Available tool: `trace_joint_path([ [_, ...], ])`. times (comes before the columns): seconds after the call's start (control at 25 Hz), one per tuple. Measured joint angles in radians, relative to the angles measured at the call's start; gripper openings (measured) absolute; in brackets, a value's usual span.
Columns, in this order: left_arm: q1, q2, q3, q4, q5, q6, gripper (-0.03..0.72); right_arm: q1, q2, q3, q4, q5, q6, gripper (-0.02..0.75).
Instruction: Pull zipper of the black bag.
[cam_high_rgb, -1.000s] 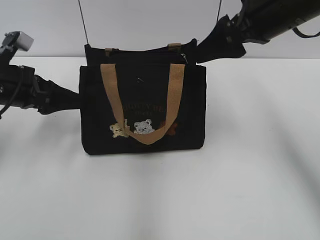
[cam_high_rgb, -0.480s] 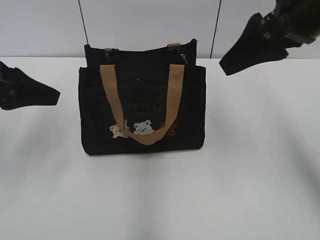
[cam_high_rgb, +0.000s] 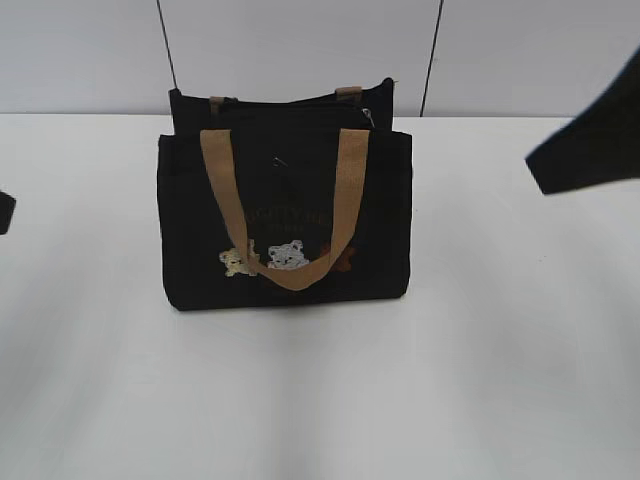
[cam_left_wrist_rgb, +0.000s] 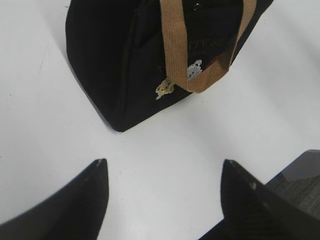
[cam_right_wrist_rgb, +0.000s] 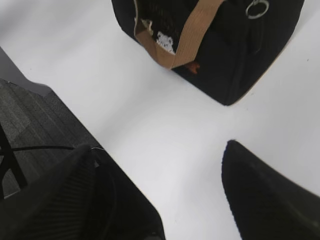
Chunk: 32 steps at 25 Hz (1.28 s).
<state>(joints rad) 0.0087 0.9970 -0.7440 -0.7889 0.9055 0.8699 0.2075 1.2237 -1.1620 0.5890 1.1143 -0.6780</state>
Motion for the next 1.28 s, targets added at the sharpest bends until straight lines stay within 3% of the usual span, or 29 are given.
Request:
trace_joint_path([
  [0.24, -0.007, -0.251, 0.0, 0.191, 0.062, -0.262, 0.523, 0.0, -0.222, 0.193, -0.026, 0.001, 0.077, 0.596],
  [0.52, -0.021, -0.408, 0.0, 0.378, 0.15, -0.502, 0.523, 0.0, -0.502, 0.269, -0.148, 0.017, 0.232, 0.596],
  [1.0, -0.096, -0.673, 0.002, 0.606, 0.275, -0.67, 0.522, 0.0, -0.834, 0.274, -0.376, 0.099, 0.419, 0.596],
  [1.28, -0.101, -0.777, 0.064, 0.64, 0.244, -0.703, 0.522, 0.0, -0.977, 0.327, -0.517, 0.099, 0.478, 0.596],
])
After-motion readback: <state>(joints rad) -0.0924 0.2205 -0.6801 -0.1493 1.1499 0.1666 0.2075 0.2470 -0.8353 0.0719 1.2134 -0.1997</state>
